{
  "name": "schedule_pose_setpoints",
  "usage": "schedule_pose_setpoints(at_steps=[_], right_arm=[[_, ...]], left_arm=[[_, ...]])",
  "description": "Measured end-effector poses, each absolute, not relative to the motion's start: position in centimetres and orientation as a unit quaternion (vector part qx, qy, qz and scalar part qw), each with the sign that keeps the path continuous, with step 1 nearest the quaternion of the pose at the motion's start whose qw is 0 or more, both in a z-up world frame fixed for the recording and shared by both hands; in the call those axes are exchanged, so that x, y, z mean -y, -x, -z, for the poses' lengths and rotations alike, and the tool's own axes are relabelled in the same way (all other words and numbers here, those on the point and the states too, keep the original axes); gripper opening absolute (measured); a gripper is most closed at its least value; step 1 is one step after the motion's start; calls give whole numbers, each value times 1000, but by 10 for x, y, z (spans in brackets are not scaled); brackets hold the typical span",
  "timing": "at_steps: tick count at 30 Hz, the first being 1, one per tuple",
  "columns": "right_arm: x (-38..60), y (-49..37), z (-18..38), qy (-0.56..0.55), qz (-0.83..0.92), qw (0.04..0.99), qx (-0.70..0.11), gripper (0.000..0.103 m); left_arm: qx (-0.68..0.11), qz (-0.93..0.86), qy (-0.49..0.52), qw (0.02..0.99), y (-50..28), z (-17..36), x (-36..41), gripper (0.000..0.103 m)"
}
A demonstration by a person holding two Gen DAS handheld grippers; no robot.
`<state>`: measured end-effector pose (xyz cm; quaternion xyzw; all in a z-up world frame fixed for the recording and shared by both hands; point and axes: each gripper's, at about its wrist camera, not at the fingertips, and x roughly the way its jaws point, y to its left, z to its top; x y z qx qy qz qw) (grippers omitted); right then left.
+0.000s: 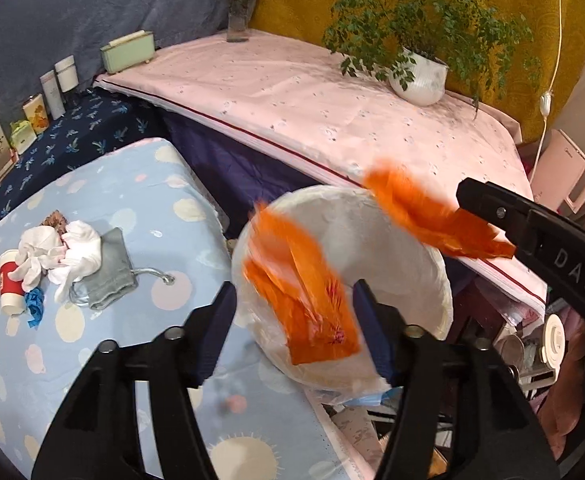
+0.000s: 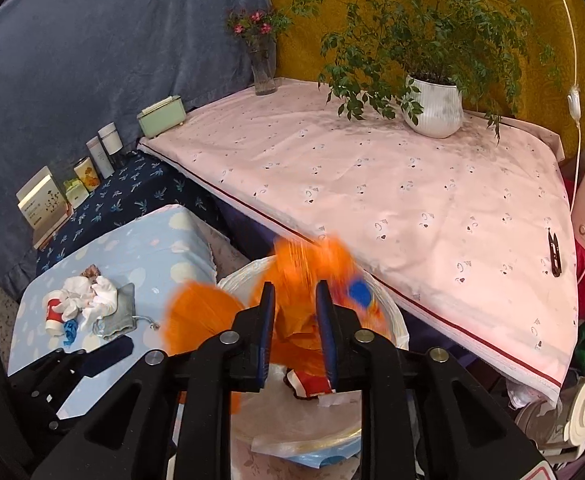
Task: Collect trash
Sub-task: 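Open both tools to drop the orange bags into the bin, then move both tools back to the remaining trash on the table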
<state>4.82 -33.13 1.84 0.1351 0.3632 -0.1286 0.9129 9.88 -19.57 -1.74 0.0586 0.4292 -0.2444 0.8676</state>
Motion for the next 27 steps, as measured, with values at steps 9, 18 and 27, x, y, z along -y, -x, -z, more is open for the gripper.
schedule_pose_setpoints(at_steps=[9, 18, 27], right_arm=[[321, -54, -21, -128, 122, 916, -359, 28], [302, -63, -21, -108, 110, 918, -365, 30], [278, -73, -16, -93, 89, 918, -376, 35]], left_arm=[[-429, 231, -55, 872, -106, 15, 181, 58], [-429, 217, -44, 876, -115, 13, 164, 58], [-434, 192, -28, 880, -126, 16, 134, 58]])
